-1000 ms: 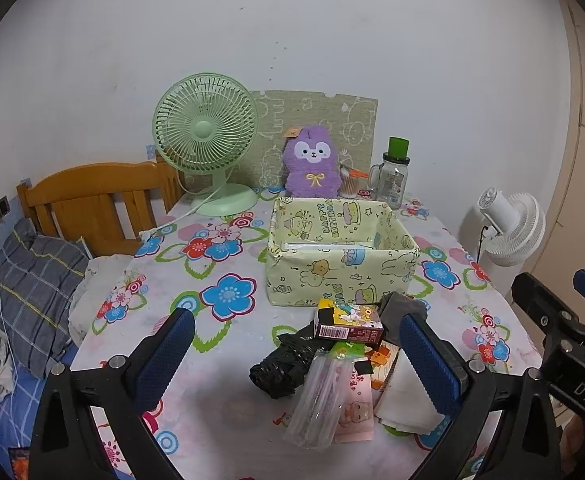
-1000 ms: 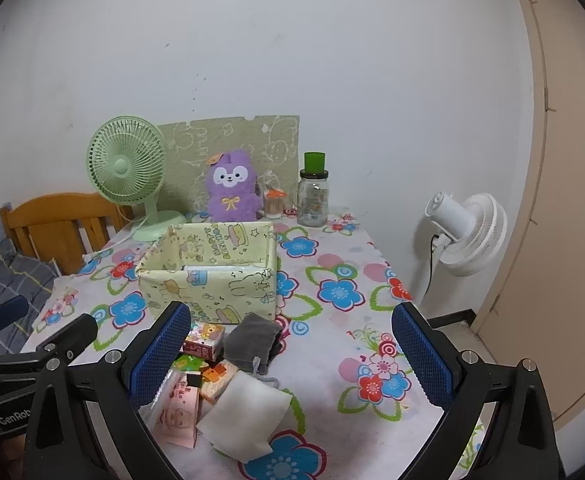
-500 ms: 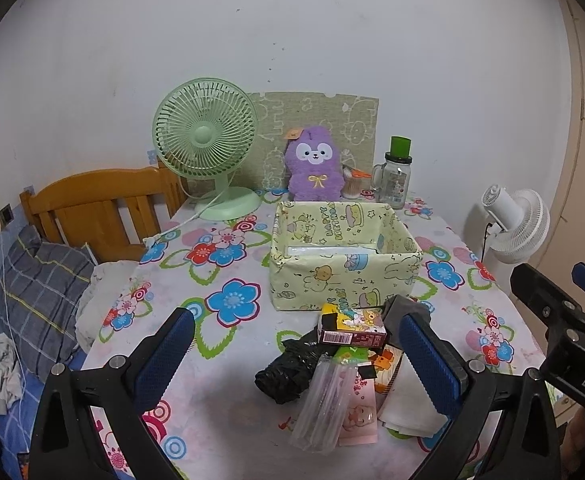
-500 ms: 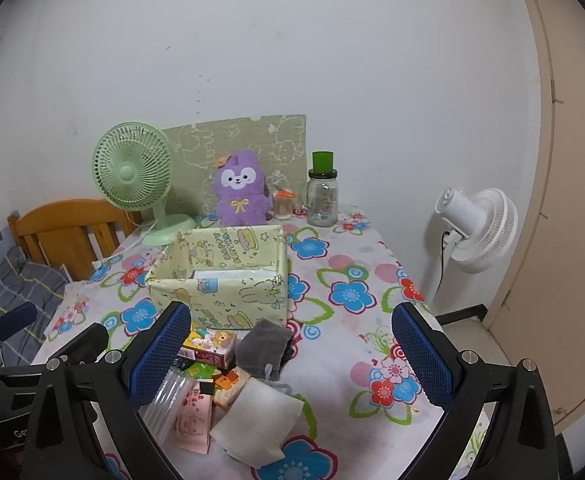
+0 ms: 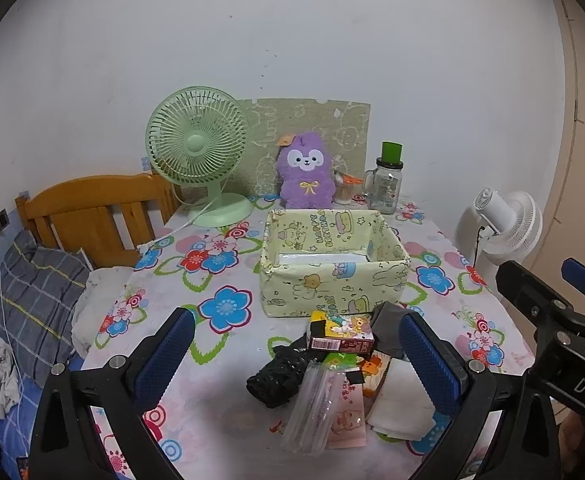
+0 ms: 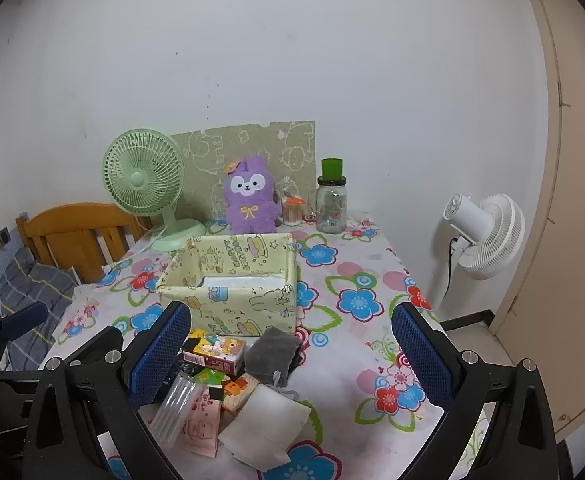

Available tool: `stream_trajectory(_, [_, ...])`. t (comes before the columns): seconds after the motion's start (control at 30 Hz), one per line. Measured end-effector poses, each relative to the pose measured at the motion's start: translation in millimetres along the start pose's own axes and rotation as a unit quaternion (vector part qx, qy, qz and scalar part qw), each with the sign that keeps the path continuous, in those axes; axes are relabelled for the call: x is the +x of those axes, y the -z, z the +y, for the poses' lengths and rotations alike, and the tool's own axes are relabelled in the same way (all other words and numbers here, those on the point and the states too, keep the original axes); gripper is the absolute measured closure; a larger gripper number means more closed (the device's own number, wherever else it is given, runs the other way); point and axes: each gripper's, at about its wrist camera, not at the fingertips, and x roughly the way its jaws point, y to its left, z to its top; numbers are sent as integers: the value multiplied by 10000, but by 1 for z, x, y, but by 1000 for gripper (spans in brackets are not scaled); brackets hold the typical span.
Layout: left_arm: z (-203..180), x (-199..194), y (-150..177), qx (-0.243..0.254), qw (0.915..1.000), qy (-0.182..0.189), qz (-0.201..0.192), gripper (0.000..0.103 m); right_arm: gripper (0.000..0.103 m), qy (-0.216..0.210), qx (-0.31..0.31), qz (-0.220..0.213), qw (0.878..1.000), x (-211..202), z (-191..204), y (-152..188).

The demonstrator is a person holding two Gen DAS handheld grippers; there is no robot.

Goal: Organize soft objects
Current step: 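Move both tools toward the pile of items beside the fabric box, then grasp the grey sock with the right tool while the left tool grasps the cartoon tissue pack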

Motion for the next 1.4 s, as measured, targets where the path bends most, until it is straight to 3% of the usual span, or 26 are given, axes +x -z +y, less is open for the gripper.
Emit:
stream_trajectory(0.67, [-4, 4, -2, 77, 9999, 116, 100, 0, 1, -176, 35, 11, 9998, 6, 2, 0])
stream_trajectory(1.23, [-2, 50, 11, 211, 9989, 134, 407, 2, 5, -243, 11, 503, 9984, 58, 6, 19])
stream_trajectory(1.4, [1, 71, 19, 162, 9975, 178, 671, 4, 5, -275, 5, 731, 9969, 76, 7, 28])
